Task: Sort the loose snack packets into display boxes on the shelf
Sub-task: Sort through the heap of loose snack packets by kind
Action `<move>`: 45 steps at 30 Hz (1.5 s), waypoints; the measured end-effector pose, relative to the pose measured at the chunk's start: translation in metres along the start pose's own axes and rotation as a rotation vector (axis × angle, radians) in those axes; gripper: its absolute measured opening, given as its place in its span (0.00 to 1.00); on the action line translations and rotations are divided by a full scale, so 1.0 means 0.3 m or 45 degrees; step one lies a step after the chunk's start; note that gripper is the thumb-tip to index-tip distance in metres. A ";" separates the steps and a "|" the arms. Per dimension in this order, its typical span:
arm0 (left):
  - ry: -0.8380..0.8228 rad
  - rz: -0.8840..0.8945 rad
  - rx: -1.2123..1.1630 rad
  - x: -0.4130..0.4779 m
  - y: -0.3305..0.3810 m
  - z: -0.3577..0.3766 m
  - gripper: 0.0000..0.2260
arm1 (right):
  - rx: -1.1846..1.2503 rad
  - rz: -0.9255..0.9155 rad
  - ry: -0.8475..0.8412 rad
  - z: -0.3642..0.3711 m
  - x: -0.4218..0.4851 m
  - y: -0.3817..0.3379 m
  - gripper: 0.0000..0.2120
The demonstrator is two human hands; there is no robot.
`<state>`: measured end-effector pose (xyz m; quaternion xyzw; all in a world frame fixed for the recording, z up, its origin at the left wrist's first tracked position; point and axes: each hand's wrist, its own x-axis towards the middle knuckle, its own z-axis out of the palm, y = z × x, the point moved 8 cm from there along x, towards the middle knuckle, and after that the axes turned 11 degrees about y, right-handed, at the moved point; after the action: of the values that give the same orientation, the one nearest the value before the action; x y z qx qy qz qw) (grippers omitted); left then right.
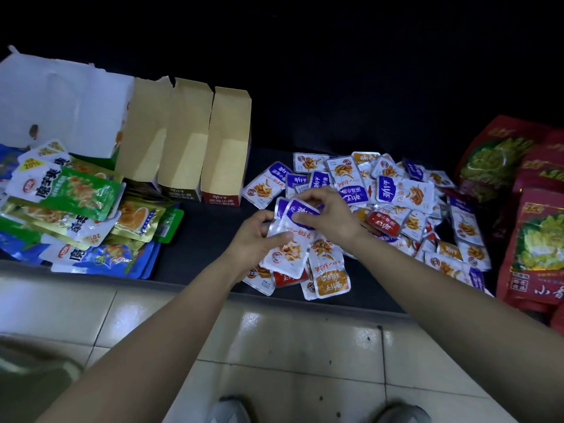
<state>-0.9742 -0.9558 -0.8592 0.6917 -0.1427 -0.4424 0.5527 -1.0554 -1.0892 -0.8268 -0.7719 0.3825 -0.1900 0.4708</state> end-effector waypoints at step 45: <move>0.607 -0.067 -0.008 -0.003 -0.055 -0.202 0.10 | -1.330 -0.299 -0.270 0.113 0.112 0.044 0.28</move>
<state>-0.9329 -0.9108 -0.8738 0.7784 0.0114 -0.2812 0.5611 -1.0174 -1.0988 -0.8570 -0.9556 0.2875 0.0529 0.0362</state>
